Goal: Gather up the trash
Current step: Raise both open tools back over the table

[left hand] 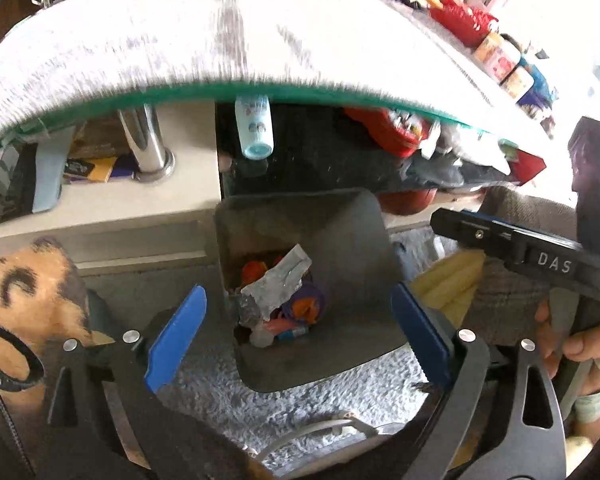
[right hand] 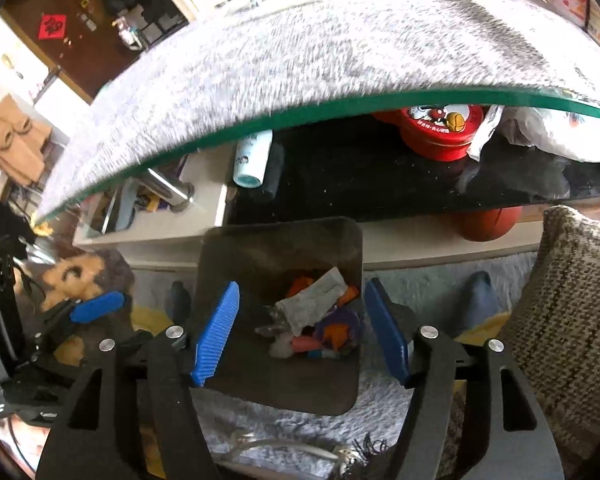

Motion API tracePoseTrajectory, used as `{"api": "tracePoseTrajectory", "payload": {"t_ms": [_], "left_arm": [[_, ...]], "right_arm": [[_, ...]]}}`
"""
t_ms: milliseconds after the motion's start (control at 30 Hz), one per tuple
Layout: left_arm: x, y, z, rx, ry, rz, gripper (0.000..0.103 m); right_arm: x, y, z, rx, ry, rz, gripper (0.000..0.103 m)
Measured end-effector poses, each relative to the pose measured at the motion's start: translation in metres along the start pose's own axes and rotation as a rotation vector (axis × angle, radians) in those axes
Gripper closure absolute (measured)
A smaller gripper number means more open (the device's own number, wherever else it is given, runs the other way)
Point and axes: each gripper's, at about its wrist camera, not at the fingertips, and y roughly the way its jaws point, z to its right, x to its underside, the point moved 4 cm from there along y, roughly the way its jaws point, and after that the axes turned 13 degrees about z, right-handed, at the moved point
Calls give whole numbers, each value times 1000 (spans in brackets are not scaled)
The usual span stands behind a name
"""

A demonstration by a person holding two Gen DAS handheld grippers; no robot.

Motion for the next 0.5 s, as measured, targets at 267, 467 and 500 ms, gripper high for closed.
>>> {"api": "tracePoseTrajectory", "payload": {"t_ms": [267,467,500], "left_arm": [[-52,-36,4,-12,35,87,14],[-98,-41,-7,-53,33,120,14],[-106,-41,-8,-56,35,126,14]], "right_arm": [[-54,-36,-19,-15,-57,100,35],[-97,-41,-23,42,-139,151,35],[-104,-41,-24,50,-150,156,35]]}}
